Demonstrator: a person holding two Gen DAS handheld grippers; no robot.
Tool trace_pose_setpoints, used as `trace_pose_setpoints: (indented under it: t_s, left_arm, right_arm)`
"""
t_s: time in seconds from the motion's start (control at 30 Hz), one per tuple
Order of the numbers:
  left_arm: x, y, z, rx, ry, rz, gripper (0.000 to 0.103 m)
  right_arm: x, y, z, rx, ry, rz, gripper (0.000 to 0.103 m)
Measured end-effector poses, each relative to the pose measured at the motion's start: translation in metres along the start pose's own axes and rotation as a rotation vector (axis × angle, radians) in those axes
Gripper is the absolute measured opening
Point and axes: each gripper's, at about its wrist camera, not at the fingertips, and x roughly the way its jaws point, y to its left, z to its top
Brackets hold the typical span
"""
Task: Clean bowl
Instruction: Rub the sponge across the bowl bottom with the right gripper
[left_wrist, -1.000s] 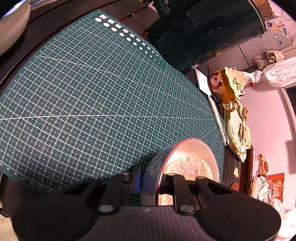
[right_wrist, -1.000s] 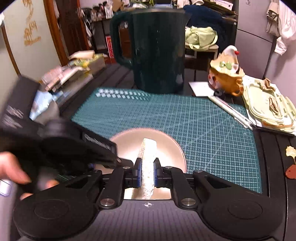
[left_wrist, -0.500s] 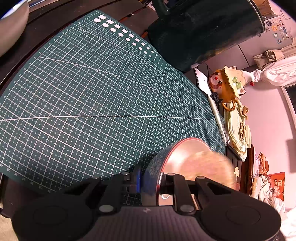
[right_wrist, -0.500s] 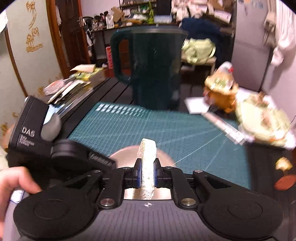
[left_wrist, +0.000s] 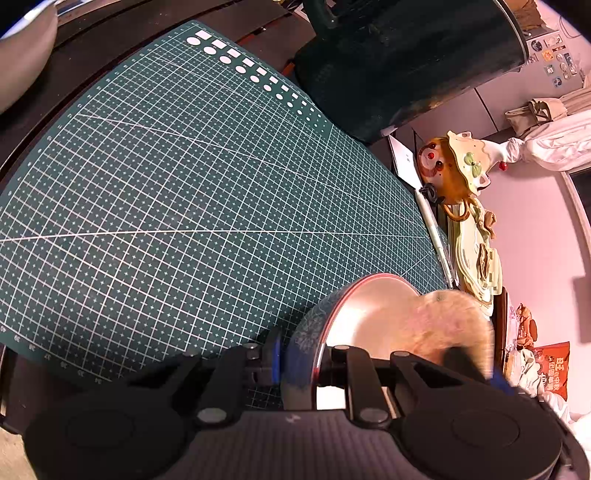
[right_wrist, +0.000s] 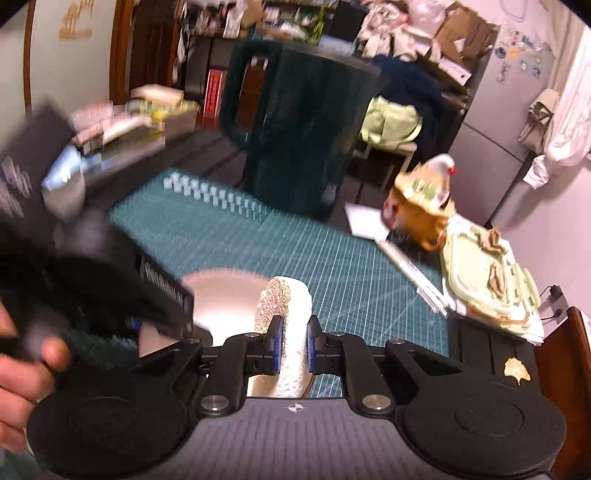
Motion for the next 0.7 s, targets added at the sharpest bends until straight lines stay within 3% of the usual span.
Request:
trace_pose_setpoints:
  t_s: [0.27,0.33,0.43,0.6,0.7]
  left_arm:
    - [-0.001,0.008,0.0,-0.006,0.0,-0.003,0.017]
    - [-0.001,0.01,-0.001,-0.002,-0.001,-0.004,0.017]
    - [0.0,0.013,-0.001,-0.003,0.0,-0.007,0.017]
    - [0.0,0.012,-0.001,-0.004,-0.002,-0.007,0.017]
    - [0.001,0.014,-0.002,-0.002,-0.003,-0.005,0.017]
  right_arm:
    - [0.0,-0.013,0.002,0.06,0.014,0.027,0.011]
    - [0.007,-0.007,-0.001,0.015,0.019,-0.024,0.011]
    - [0.001,0.016,-0.006,-0.155,-0.023,-0.153,0.011]
    - [-0.023,0.025,0.002,-0.239,-0.121,-0.225,0.011]
    - [-0.025,0.01,0.007,-0.132,-0.103,-0.124,0.011]
